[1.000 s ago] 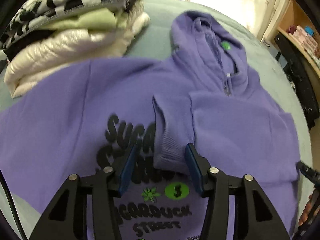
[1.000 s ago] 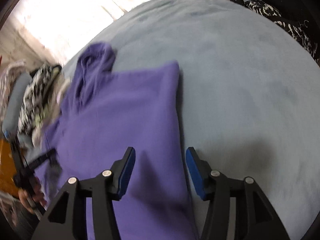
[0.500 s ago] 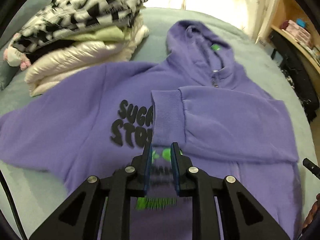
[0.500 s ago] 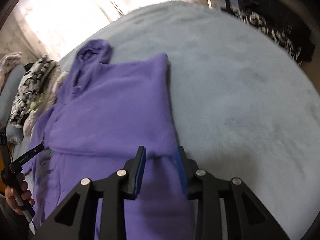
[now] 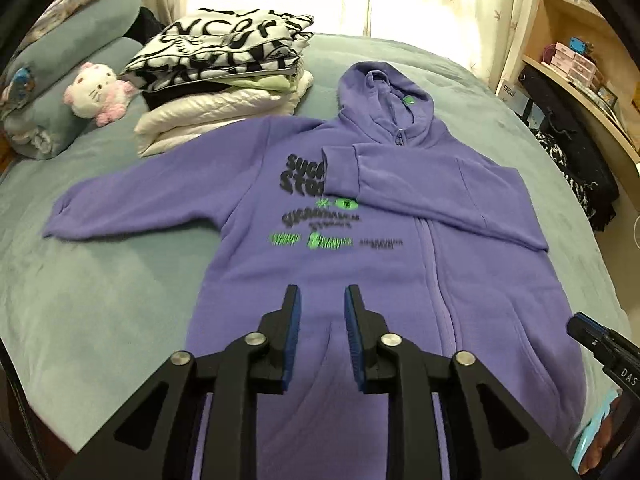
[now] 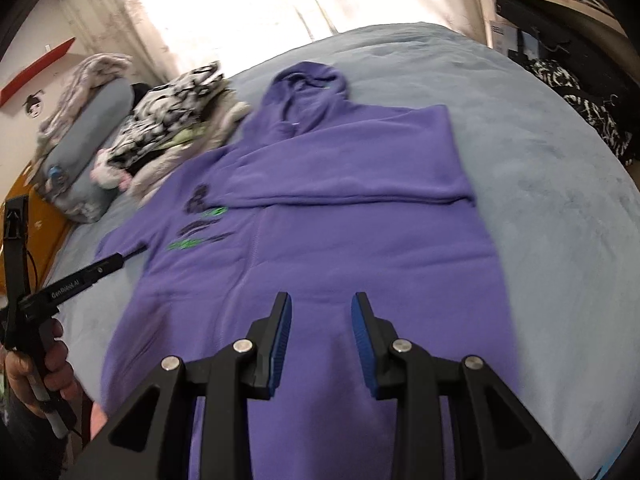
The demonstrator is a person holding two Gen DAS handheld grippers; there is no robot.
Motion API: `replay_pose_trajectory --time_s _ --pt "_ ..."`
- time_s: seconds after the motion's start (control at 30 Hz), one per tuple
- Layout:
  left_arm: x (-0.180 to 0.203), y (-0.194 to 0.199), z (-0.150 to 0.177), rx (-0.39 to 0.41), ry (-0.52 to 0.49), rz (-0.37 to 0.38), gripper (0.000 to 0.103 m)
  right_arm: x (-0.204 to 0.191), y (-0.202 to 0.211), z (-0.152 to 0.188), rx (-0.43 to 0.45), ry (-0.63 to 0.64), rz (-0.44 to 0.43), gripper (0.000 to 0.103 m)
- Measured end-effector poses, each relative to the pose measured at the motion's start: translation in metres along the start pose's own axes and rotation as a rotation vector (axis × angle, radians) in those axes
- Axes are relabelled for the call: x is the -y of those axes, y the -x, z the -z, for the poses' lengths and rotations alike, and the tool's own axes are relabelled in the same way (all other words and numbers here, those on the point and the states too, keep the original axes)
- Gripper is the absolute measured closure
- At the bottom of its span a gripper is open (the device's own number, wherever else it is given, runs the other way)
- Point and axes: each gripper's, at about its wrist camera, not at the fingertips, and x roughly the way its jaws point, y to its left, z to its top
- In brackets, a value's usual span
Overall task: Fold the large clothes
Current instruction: 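Move the left tool to the other outstretched sleeve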
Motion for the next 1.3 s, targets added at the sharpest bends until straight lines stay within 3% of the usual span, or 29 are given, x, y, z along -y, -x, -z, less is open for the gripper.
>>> replay_pose_trajectory --time_s 0.2,0.33,0.43,0.63,0.97,1.3 --pt "-0.012 0.033 0.024 0.009 0.038 -0.007 0.078 -0.041 0.011 0.017 -0.014 0.043 -0.051 0.072" --pt "-0.022 0.049 0.035 0.013 0.049 -0.023 0.071 -0.066 0.009 0.023 -0.039 0.059 -0.087 0.072" --pt "-0.028 0.056 0.039 0.013 0.056 -0.028 0.071 -0.086 0.002 0.028 -0.09 0.066 -0.13 0.072" --pt "-0.053 0.068 0.044 0.029 0.108 -0.035 0.071 -0.121 -0.001 0.028 -0.092 0.138 -0.142 0.072" --pt "-0.096 0.065 0.046 0.019 0.192 -0.049 0.069 -0.171 -0.023 0.023 -0.109 0.231 -0.164 0.072" --pt "-0.148 0.035 0.041 -0.012 0.276 -0.071 0.065 -0.215 -0.056 0.009 -0.107 0.288 -0.171 0.072"
